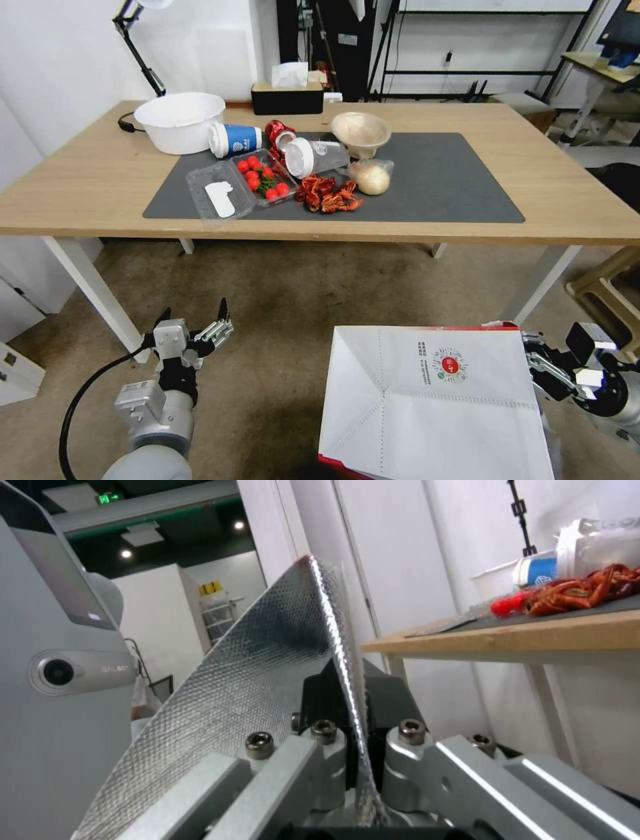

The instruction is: Pick up the food delivery bag from the floor and place it on the table.

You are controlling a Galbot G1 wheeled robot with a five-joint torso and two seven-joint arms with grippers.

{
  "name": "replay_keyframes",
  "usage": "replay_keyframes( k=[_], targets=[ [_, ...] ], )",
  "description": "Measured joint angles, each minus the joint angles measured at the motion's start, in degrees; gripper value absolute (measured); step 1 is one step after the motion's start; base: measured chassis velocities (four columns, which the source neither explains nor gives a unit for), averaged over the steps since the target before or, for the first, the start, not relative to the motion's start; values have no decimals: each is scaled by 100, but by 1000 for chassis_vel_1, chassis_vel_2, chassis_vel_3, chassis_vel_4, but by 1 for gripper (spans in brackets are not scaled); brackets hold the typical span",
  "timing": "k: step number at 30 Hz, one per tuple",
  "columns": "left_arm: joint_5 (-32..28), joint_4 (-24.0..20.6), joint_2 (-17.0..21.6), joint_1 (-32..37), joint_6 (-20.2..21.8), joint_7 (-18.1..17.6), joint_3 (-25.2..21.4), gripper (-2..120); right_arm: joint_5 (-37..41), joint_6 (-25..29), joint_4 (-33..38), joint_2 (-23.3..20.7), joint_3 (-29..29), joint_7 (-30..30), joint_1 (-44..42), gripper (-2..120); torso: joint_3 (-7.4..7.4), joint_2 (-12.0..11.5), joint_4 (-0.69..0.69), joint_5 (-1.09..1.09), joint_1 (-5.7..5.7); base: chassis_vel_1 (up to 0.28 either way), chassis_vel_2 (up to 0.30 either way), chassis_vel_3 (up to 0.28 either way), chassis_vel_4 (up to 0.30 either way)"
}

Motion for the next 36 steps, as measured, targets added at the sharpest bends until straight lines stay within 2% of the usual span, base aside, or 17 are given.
replay_keyframes(
  k=[19, 31, 34, 36],
  targets=[
    [17, -35, -13, 14, -3, 3, -9, 100, 3, 12, 28, 9, 9, 0, -15, 0, 179, 297, 0, 0, 119, 0, 0, 0, 0],
    [22, -42, -14, 8, -7, 6, -17, 100, 3, 15, 39, 36, -2, 0, -16, 0, 368, 607, 0, 0, 241, 0, 0, 0, 0],
    [24, -25, -17, 1, -9, 6, -16, 100, 0, 16, 39, 46, -8, 0, -11, 0, 466, 778, 0, 0, 312, 0, 0, 0, 0],
    [24, -21, -19, -2, -9, 7, -15, 100, -2, 16, 39, 47, -9, 0, -11, 0, 486, 813, 0, 0, 327, 0, 0, 0, 0]
  ],
)
